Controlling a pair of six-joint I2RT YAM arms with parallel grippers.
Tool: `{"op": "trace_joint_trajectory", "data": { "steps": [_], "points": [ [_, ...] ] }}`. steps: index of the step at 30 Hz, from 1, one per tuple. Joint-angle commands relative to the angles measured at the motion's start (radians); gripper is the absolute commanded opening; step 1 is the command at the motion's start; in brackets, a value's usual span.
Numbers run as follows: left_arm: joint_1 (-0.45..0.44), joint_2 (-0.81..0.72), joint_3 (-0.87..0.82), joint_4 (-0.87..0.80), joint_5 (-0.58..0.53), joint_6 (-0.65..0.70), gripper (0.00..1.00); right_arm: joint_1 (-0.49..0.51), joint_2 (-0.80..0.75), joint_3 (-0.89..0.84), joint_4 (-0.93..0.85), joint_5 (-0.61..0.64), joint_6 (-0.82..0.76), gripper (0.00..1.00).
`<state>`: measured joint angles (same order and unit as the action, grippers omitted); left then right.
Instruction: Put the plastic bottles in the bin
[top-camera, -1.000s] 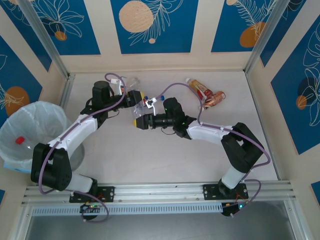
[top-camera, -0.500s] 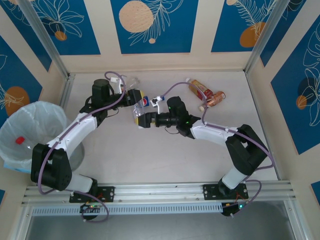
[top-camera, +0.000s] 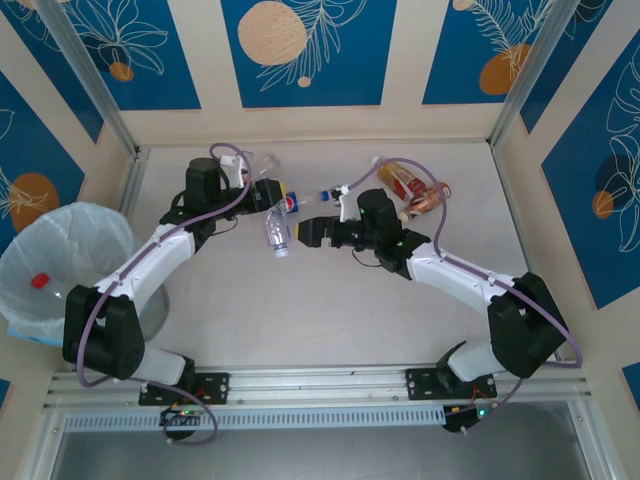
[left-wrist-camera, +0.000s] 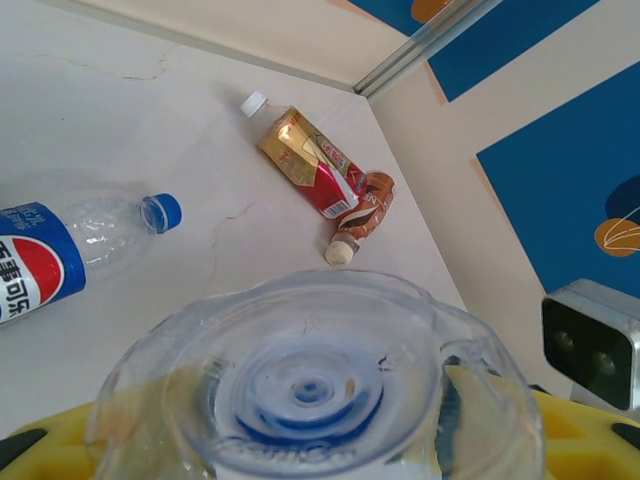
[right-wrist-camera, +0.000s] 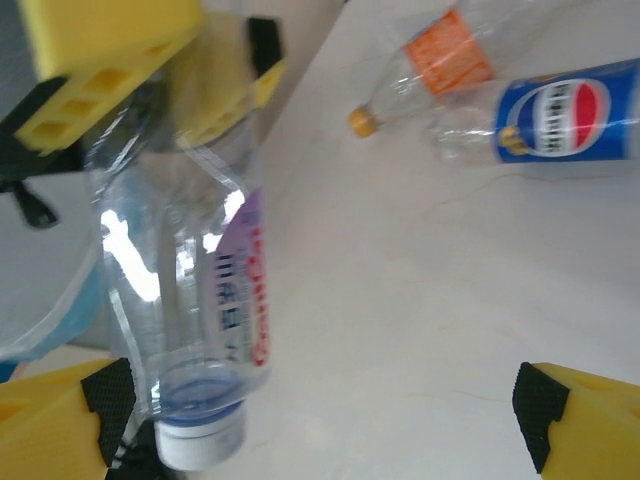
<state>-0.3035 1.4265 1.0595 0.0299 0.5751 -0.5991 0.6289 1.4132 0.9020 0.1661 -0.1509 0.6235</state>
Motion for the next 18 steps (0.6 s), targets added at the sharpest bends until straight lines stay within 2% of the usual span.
{"op": "trace_joint_trajectory", "data": {
  "steps": [1, 5, 11, 18],
  "points": [
    [-0.011, -0.008, 0.047, -0.040, -0.030, 0.036, 0.55, -0.025, -0.035, -0.019, -0.096, 0.165, 0.016, 0.99],
    [-0.012, -0.050, 0.074, -0.148, -0.109, 0.094, 0.55, -0.056, -0.070, -0.057, -0.123, 0.269, 0.089, 0.99],
    [-0.011, -0.153, 0.113, -0.322, -0.299, 0.186, 0.54, -0.091, -0.104, -0.055, -0.248, 0.414, 0.138, 0.99],
    [-0.010, -0.250, 0.198, -0.499, -0.500, 0.271, 0.54, -0.128, -0.103, -0.055, -0.257, 0.404, 0.152, 0.99]
  ]
}}
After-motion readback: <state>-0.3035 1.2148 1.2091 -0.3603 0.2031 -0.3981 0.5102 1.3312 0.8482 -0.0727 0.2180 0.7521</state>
